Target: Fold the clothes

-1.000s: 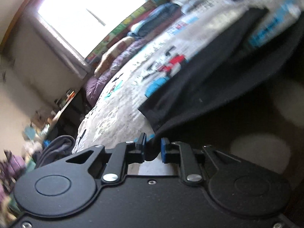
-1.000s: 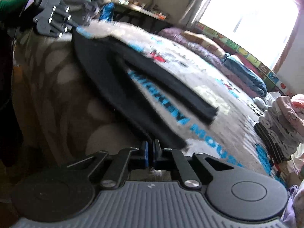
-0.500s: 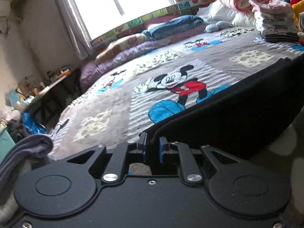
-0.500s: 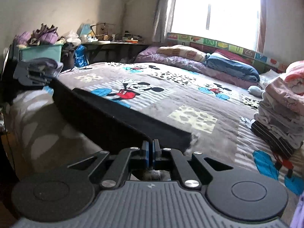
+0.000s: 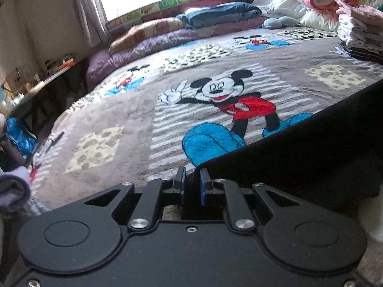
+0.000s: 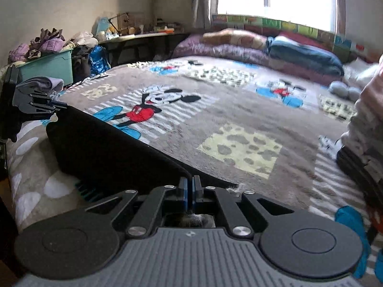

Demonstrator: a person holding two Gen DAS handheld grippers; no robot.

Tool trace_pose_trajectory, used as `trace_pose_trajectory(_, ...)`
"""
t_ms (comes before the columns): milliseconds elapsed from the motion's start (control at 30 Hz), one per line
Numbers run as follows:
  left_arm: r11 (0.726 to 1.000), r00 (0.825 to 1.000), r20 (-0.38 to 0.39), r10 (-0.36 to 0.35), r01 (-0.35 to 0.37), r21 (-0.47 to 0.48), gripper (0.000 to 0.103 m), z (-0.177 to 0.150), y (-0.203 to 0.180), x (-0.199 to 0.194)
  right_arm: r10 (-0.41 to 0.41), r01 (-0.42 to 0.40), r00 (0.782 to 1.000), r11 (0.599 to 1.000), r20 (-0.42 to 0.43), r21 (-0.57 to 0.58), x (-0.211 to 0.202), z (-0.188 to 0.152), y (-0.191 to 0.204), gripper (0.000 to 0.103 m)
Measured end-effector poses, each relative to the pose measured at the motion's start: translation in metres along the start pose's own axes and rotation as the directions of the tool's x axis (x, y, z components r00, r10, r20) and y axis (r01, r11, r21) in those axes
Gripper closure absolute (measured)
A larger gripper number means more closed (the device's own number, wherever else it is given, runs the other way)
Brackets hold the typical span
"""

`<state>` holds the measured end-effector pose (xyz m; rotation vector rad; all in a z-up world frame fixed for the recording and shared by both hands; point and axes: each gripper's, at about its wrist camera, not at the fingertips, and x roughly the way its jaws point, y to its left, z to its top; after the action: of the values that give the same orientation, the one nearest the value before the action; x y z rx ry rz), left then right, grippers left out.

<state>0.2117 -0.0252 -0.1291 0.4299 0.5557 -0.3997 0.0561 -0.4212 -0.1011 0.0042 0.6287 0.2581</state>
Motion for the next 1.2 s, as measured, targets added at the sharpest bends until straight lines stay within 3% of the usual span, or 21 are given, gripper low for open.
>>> trace_pose_trajectory(333,0.996,0.998,-0.026,-0.055,0.053,-0.078,0.095,-0.001,0.014,0.021,0.07,-0.052,0.989,0.989,-0.127,0.135,0.045,0.014,-0.038,0.098)
trace_pose_trajectory(500,0.992,0.997,-0.022,-0.071,0.068,-0.107,0.103,-0.001,0.017,0.027,0.074,-0.05,0.987,0.986,-0.143,0.162,0.055,0.022,-0.047,0.098)
trace_pose_trajectory(667,0.983,0.991,0.0,-0.134,0.133,-0.124,0.103,-0.003,0.024,0.019,0.083,-0.056,0.987,0.981,-0.137,0.188,0.059,0.023,-0.05,0.098)
trace_pose_trajectory(767,0.976,0.983,0.027,-0.183,0.185,-0.118,0.092,-0.005,0.034,0.007,0.07,-0.046,0.989,0.983,-0.132,0.179,0.054,0.015,-0.046,0.098)
trace_pose_trajectory(833,0.975,0.98,0.034,-0.195,0.198,-0.103,0.07,-0.011,0.038,0.004,0.072,-0.046,0.988,0.982,-0.137,0.182,0.056,0.008,-0.046,0.098)
trace_pose_trajectory(900,0.973,0.978,0.033,-0.206,0.208,-0.102,0.063,-0.016,0.041,0.003,0.069,-0.04,0.988,0.979,-0.139,0.199,0.058,0.002,-0.046,0.098)
trace_pose_trajectory(1067,0.961,0.97,0.027,-0.241,0.243,-0.131,0.064,-0.025,0.046,0.004,0.068,-0.041,0.99,0.978,-0.125,0.206,0.058,-0.001,-0.041,0.098)
trace_pose_trajectory(1200,0.948,0.97,0.023,-0.244,0.243,-0.208,0.077,-0.027,0.05,0.014,0.06,-0.037,0.992,0.98,-0.113,0.194,0.054,0.0,-0.038,0.098)
